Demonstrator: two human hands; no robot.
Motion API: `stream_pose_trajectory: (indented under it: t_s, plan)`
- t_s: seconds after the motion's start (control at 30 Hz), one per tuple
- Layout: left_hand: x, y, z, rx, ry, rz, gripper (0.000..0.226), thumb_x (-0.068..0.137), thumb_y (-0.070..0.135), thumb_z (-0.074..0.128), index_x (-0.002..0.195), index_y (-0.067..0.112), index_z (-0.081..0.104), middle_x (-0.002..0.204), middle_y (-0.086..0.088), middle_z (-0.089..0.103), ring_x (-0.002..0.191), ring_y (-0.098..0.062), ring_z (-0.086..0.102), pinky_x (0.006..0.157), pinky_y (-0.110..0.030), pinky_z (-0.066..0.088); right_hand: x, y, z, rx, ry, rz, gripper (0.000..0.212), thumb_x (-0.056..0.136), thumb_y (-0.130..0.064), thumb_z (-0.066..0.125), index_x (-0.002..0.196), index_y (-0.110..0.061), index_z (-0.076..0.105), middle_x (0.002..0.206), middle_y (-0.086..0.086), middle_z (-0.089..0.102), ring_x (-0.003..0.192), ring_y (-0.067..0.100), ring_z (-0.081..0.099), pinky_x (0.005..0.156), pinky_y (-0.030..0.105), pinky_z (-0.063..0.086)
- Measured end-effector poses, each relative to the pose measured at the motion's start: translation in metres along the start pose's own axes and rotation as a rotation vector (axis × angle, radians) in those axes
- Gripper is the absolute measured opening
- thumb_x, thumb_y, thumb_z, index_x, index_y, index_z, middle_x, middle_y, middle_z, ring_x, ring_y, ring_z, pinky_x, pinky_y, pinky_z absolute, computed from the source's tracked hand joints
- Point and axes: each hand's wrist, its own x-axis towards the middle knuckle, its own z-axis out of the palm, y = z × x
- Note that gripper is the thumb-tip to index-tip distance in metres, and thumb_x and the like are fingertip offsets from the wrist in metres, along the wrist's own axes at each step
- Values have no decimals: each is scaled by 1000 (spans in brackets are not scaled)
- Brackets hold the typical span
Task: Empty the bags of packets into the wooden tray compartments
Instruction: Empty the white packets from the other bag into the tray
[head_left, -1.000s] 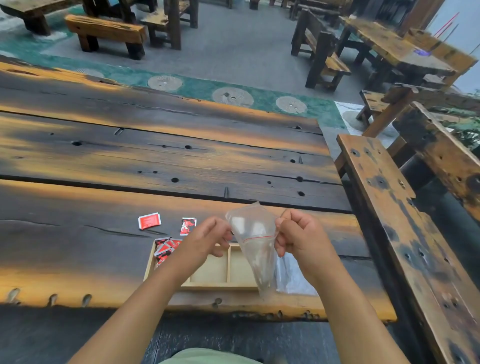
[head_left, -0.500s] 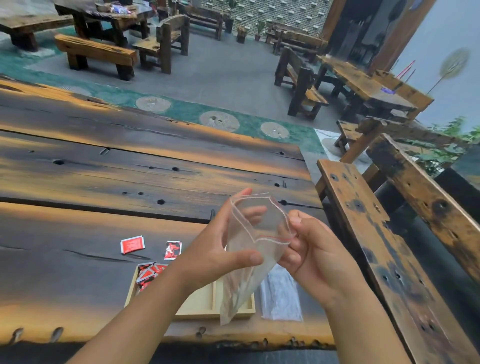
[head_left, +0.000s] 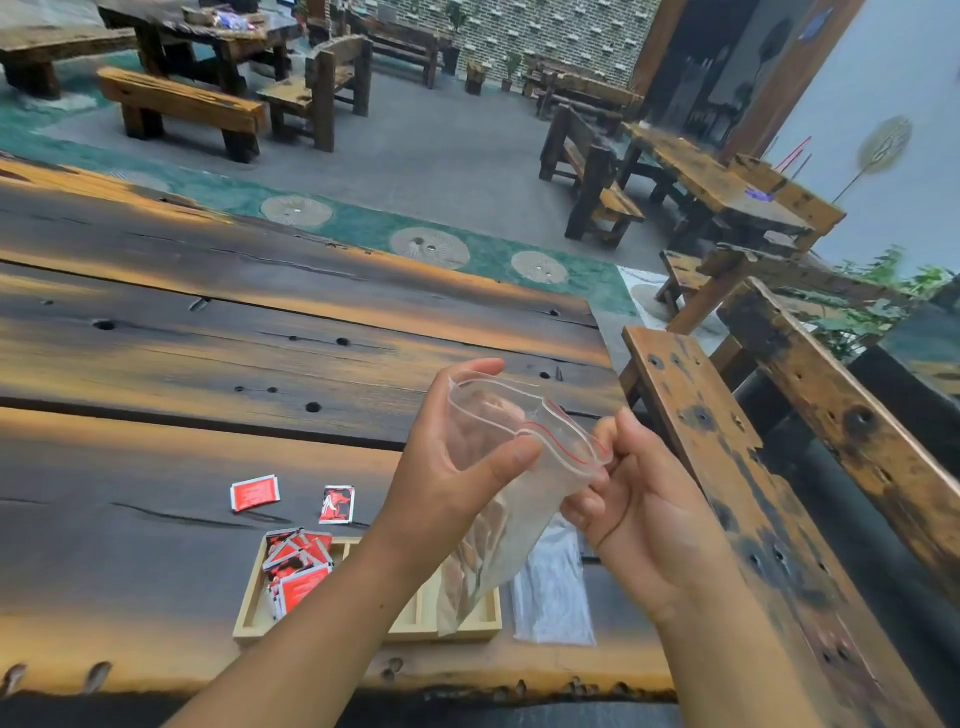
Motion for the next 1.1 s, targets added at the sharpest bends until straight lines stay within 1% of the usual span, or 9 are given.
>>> stream_pose_trajectory:
  t_s: [0.2, 0.27, 0.37, 0.47, 0.63, 0.7, 0.9, 1.0, 1.1]
  plan:
    - [1, 12, 6, -64, -135, 10, 65, 76, 21, 77, 134, 20, 49, 95, 0, 70, 93, -19, 68, 82, -31, 52, 18, 26, -19, -287, 143, -93, 29, 105, -17, 44, 104, 8, 61, 100, 17, 69, 99, 34, 62, 85, 40, 55]
    - [1, 14, 11, -88, -142, 14, 60, 77, 19, 73, 132, 15, 51, 94, -3, 69, 90, -20, 67, 80, -32, 52, 17, 28, -15, -283, -6, -15, 29, 107, -13, 37, 120, -7, 63, 111, 3, 74, 111, 30, 64, 90, 39, 56]
    - [3, 14, 17, -156, -118, -16, 62, 76, 20, 73, 132, 10, 50, 92, -4, 69, 87, -19, 67, 76, -30, 54, 11, 37, -24, -319, -330, 107, 43, 105, -25, 29, 144, -22, 47, 143, 12, 57, 132, 36, 52, 106, 60, 41]
    - [6, 5, 16, -253, -105, -93, 72, 75, 26, 80, 136, 5, 46, 92, -4, 70, 82, -19, 68, 73, -28, 55, 2, 52, -43, -421, -414, 286, 41, 109, -21, 27, 144, -15, 47, 141, 21, 55, 127, 46, 53, 103, 70, 39]
    - [7, -28, 9, -450, -11, -305, 78, 65, 38, 89, 130, 13, 53, 89, -5, 63, 77, -21, 63, 71, -36, 54, -10, 63, -62, -406, -422, 424, 84, 71, -54, 82, 136, -9, 53, 122, 25, 62, 99, 50, 58, 81, 46, 54]
    - [6, -42, 11, -475, 27, -382, 79, 61, 39, 92, 124, 13, 53, 89, -6, 65, 77, -22, 64, 72, -37, 55, -13, 70, -71, -393, -403, 441, 81, 70, -52, 84, 134, -11, 55, 127, 29, 61, 112, 59, 54, 93, 57, 50]
    - [3, -83, 9, -457, 199, -562, 66, 43, 43, 97, 98, 12, 77, 89, -9, 69, 73, -24, 68, 71, -38, 60, -28, 92, -89, -225, -254, 453, 48, 86, -33, 72, 126, -9, 63, 126, 17, 68, 114, 33, 65, 100, 48, 51]
    - [-6, -100, 7, -395, 230, -614, 55, 63, 44, 86, 107, 13, 73, 97, -12, 69, 80, -26, 72, 74, -40, 62, -38, 106, -102, -144, -183, 521, 49, 84, -30, 72, 124, -3, 62, 121, 15, 70, 108, 30, 67, 94, 45, 54]
    - [-24, -119, 5, -423, 249, -742, 75, 69, 57, 79, 122, 7, 67, 108, -15, 72, 94, -29, 72, 90, -48, 55, -47, 117, -113, -76, -129, 575, 52, 84, -29, 71, 127, 0, 61, 124, 22, 67, 108, 33, 65, 98, 53, 51]
